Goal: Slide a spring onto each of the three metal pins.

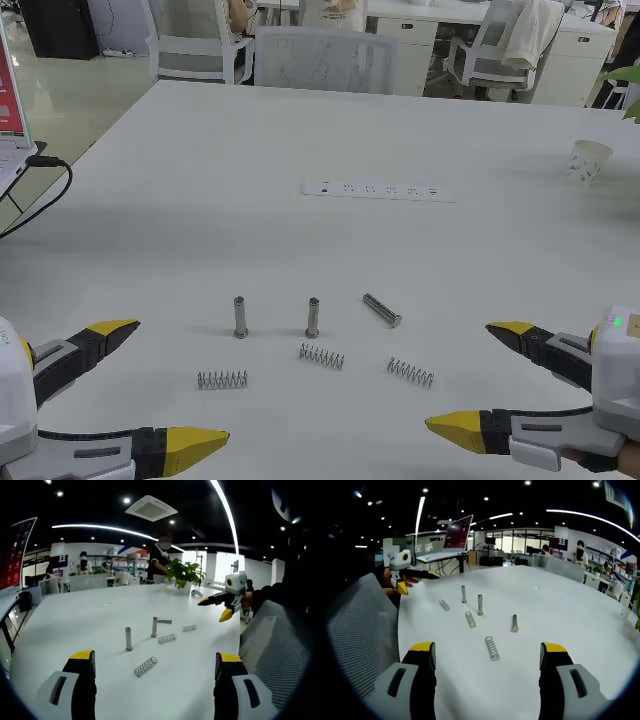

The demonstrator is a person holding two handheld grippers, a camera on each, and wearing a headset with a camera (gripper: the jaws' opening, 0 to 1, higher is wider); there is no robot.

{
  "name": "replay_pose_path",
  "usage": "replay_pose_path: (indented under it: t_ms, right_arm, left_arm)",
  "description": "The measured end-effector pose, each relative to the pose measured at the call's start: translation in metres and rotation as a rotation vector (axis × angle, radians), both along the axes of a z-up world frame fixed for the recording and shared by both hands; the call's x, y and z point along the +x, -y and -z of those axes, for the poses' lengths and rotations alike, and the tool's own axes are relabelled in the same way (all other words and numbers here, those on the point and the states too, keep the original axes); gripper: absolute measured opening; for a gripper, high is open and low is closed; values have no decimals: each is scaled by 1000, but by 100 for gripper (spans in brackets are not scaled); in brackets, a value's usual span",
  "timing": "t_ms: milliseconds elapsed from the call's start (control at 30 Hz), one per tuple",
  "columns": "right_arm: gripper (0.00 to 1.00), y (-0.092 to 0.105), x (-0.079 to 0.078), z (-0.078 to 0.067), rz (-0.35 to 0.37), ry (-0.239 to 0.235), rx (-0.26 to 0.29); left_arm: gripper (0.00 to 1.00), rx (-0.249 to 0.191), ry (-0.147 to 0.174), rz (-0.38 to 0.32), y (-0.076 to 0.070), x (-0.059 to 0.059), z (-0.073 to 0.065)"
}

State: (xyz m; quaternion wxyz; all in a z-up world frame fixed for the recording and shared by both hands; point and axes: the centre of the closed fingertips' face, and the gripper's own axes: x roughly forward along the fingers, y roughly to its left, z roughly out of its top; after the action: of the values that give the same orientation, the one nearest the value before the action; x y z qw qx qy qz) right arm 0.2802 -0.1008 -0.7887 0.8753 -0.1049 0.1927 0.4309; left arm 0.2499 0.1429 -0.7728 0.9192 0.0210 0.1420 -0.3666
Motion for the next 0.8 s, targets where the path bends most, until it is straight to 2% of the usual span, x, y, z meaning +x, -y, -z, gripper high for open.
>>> replay_pose_path:
  t_ms: [800]
  right_arm:
    - [82,4,1,1,15,-5,-1]
  left_arm:
    - [95,-4,-2,2,1,1,1]
